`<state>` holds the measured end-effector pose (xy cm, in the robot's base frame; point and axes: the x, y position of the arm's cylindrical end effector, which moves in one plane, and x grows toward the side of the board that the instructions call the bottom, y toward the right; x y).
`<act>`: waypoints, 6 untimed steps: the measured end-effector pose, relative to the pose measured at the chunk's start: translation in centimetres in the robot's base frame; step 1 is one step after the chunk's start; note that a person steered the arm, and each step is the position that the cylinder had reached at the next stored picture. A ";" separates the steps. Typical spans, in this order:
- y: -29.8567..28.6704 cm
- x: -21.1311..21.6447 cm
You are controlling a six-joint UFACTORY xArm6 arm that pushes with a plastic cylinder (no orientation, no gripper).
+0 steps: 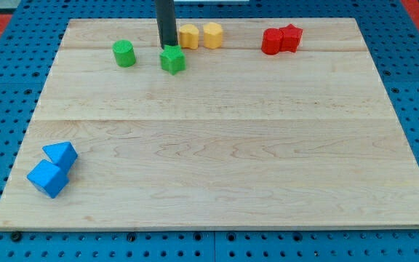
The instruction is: Move green star below yellow heart
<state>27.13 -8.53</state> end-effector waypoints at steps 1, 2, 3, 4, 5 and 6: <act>-1.9 4.5; -1.2 9.7; 4.5 5.9; 4.8 6.6; 1.3 10.9; -1.3 6.3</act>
